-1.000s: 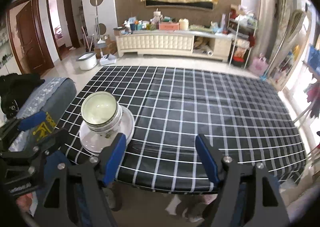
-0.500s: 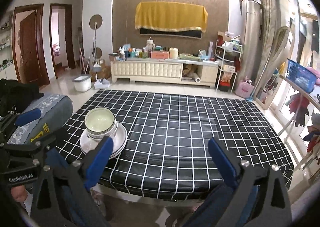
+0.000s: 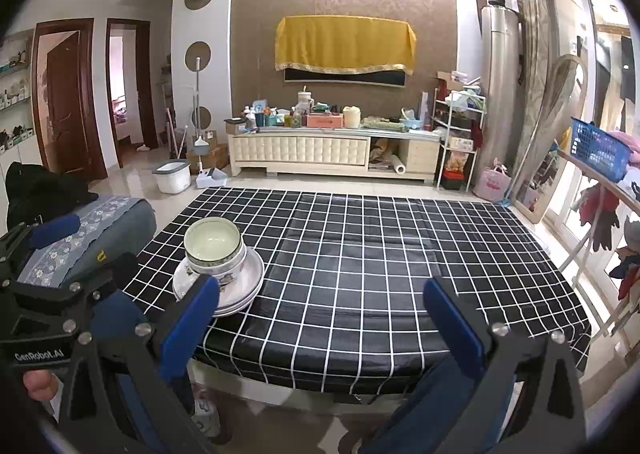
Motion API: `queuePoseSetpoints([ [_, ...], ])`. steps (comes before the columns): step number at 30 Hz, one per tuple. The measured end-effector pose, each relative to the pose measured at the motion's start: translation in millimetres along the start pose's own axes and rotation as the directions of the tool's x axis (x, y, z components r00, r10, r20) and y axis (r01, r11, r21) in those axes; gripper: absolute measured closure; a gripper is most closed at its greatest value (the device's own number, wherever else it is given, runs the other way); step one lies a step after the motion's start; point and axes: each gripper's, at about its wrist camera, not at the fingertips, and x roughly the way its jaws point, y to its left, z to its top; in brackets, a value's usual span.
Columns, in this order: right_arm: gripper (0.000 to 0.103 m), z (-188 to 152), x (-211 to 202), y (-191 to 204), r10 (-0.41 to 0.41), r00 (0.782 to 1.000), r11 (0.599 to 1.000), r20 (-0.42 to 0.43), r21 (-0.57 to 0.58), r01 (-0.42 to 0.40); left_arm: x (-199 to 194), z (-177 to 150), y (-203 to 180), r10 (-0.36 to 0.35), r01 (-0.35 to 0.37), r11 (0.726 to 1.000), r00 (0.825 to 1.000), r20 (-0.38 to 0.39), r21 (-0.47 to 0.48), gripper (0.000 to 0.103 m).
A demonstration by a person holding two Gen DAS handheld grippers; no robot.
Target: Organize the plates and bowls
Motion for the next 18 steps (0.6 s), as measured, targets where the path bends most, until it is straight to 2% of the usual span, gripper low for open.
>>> queuePoseSetpoints([
  [18, 0.0, -3.2, -4.9, 0.1, 0.019, 1.0, 1.0, 0.0, 0.013, -0.019, -10.7, -4.7, 4.9, 0.003, -0.003, 1.0, 1.0, -0.002, -0.013, 0.0],
])
